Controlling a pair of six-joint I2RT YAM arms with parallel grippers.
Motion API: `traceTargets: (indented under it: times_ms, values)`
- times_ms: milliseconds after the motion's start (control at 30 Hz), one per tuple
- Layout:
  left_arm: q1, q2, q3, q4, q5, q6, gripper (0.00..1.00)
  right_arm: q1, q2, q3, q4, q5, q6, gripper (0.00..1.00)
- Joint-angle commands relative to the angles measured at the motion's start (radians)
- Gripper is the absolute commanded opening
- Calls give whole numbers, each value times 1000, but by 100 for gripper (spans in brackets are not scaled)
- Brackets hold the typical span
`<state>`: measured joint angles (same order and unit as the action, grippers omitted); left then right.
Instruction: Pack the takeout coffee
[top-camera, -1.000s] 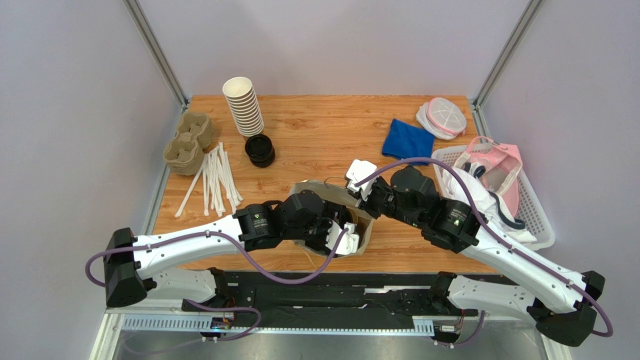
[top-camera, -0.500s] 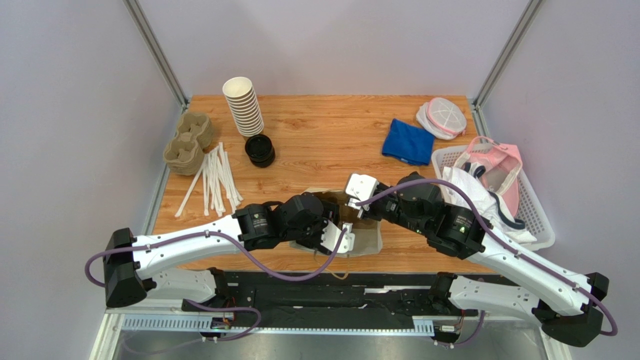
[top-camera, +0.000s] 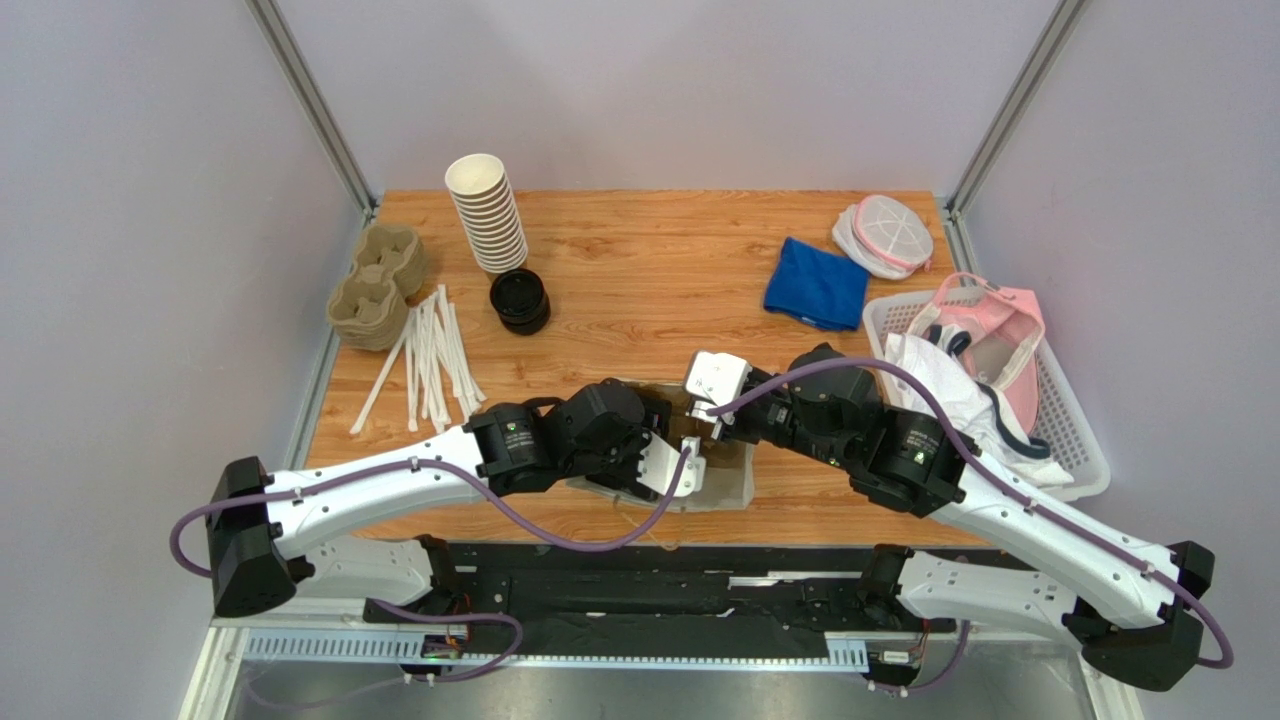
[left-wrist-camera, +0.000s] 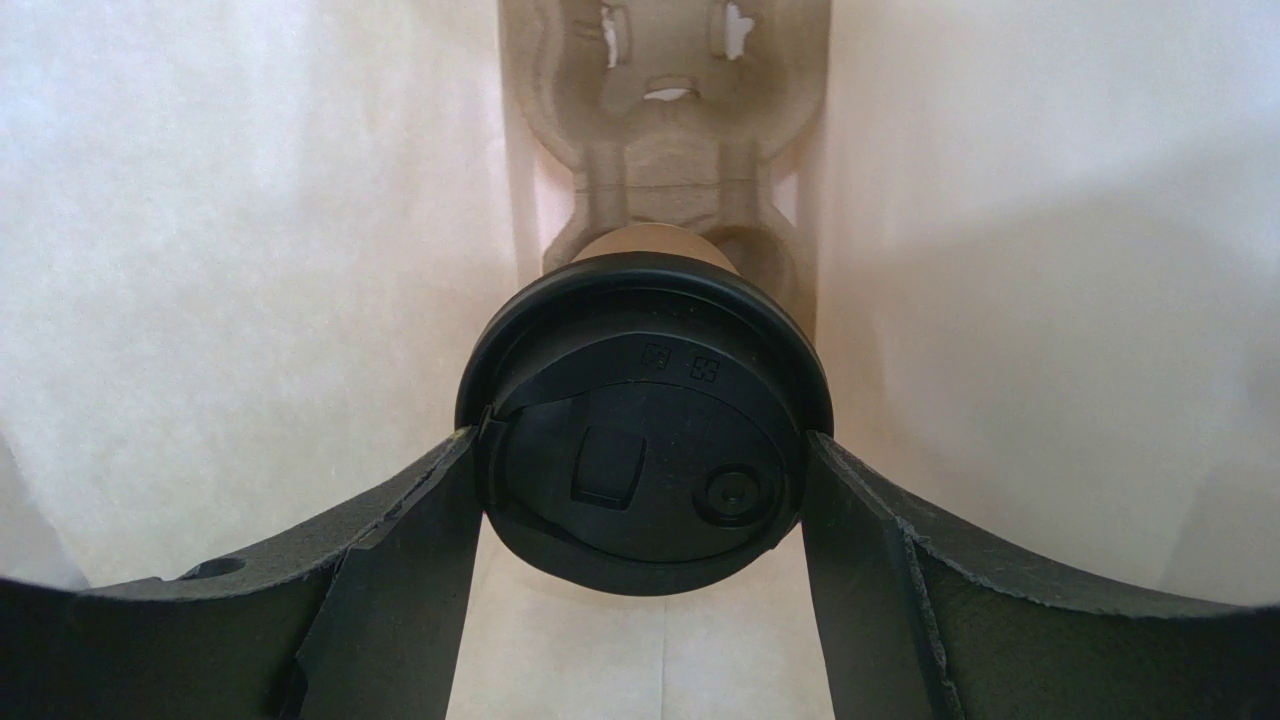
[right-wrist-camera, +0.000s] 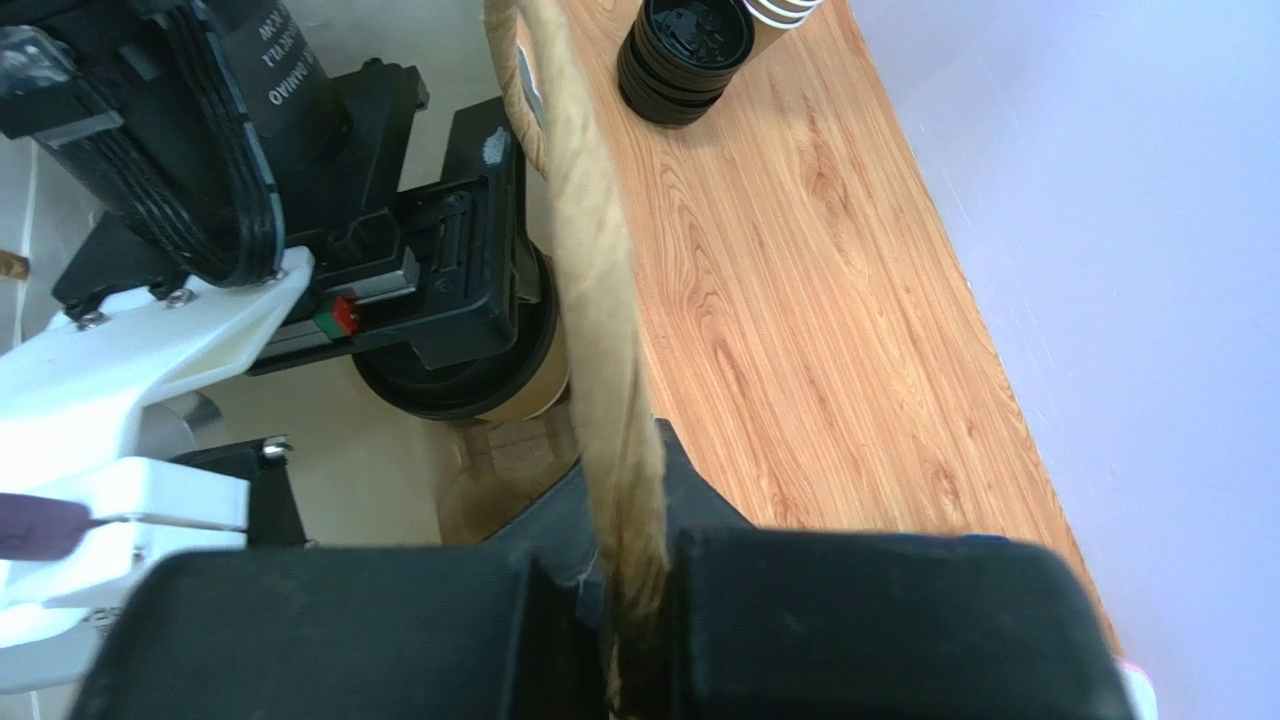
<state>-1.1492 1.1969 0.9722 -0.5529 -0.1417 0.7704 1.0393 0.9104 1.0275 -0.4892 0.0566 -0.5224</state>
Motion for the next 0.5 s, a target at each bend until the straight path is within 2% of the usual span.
traceTargets:
  times_ms: [0, 467]
  values:
    - [5, 15, 17, 56, -32, 35, 11, 5, -10, 34, 32, -37, 33, 0]
    - [5, 110, 59, -2, -53, 58, 11, 5, -10, 40, 23, -84, 47, 0]
